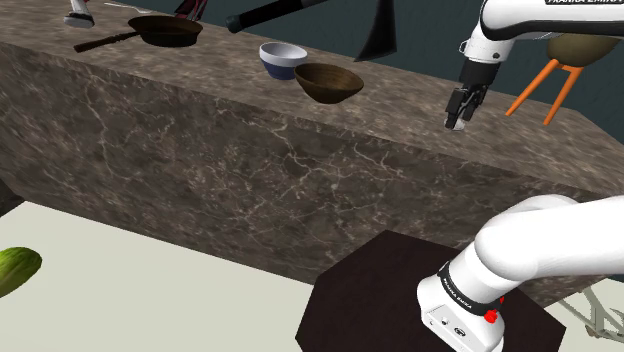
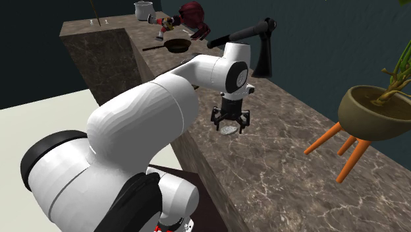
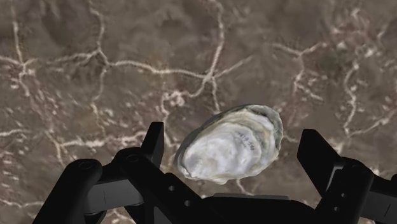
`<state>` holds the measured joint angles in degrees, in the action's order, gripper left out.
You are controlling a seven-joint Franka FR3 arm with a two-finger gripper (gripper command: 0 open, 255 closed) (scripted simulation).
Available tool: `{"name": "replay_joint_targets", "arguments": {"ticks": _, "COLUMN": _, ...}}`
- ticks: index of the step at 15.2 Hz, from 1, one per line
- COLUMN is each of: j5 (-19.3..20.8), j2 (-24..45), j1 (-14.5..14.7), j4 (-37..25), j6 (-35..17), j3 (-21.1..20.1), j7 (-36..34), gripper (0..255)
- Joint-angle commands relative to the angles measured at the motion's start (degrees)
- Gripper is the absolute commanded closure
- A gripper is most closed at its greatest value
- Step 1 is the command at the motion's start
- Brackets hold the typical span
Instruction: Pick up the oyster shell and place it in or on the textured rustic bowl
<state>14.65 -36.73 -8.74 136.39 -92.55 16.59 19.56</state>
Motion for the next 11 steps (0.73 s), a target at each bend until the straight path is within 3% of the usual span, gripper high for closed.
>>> {"name": "replay_joint_targets", "arguments": {"ticks": 1, "j5": 0.2, "j2": -0.3, "j1": -0.1, "j4": 0.8, "j6": -0.5, "j3": 0.1, "j7": 0.0, "gripper": 0}}
{"name": "replay_joint_targets", "arguments": {"ticks": 7, "j5": 0.2, "j2": -0.3, "j1": -0.1, "j4": 0.7, "j6": -0.5, "j3": 0.1, "j7": 0.0, "gripper": 0}}
{"name": "replay_joint_targets", "arguments": {"ticks": 8, "j5": 0.2, "j2": -0.3, "j1": -0.1, "j4": 0.7, "j6": -0.5, "j3": 0.1, "j7": 0.0, "gripper": 255}}
{"name": "replay_joint_targets", "arguments": {"ticks": 11, "j5": 0.2, "j2": -0.3, "j1": -0.1, "j4": 0.7, "j6": -0.5, "j3": 0.1, "j7": 0.0, "gripper": 255}}
